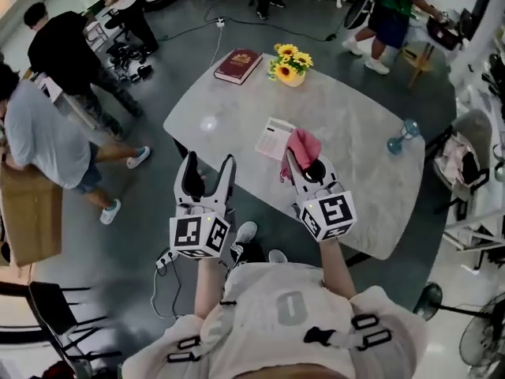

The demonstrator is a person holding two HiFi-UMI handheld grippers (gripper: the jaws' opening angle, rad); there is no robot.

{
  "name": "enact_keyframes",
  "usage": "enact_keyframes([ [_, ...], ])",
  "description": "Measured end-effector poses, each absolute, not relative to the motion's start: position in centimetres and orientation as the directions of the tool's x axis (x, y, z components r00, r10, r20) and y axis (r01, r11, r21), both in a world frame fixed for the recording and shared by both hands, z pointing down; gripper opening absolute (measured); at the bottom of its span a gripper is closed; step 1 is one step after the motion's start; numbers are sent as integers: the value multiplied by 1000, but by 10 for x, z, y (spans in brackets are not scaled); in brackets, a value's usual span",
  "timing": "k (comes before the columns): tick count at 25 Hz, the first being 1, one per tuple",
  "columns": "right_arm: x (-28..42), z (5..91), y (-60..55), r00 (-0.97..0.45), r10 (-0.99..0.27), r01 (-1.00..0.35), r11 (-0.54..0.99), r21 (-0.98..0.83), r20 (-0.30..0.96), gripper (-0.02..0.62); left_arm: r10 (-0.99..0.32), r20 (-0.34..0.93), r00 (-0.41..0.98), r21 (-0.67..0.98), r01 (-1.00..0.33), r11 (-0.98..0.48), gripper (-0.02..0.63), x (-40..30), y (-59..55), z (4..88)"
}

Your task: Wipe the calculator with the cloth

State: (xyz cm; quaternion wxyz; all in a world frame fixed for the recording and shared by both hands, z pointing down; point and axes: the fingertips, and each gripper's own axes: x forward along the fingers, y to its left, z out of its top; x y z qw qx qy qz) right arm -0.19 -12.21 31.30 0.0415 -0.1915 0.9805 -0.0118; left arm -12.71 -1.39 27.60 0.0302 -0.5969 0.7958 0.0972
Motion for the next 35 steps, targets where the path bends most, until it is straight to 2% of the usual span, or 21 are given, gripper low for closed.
enact_keyframes([
  [8,52,315,-196,-748,-659,-657,752,-47,-77,57,-986,-165,15,93,-995,-31,342,-111,-133,274],
  [15,49,308,-219,-648,-757,-757,652,-40,-82,57,-980,-152,124,108,-984,-142,342,-134,-182,269],
  [22,27,312,-235,-600,-797,-798,602,-25,-71,57,-982,-110,156,150,-974,-171,342,-171,-213,286],
  [29,1,330,-235,-587,-809,-809,588,-18,-17,57,-988,40,153,57,-987,-150,342,-195,-234,333],
  [35,-12,338,-236,-587,-809,-809,587,14,28,57,-972,192,137,137,-984,-112,348,-214,-257,400],
])
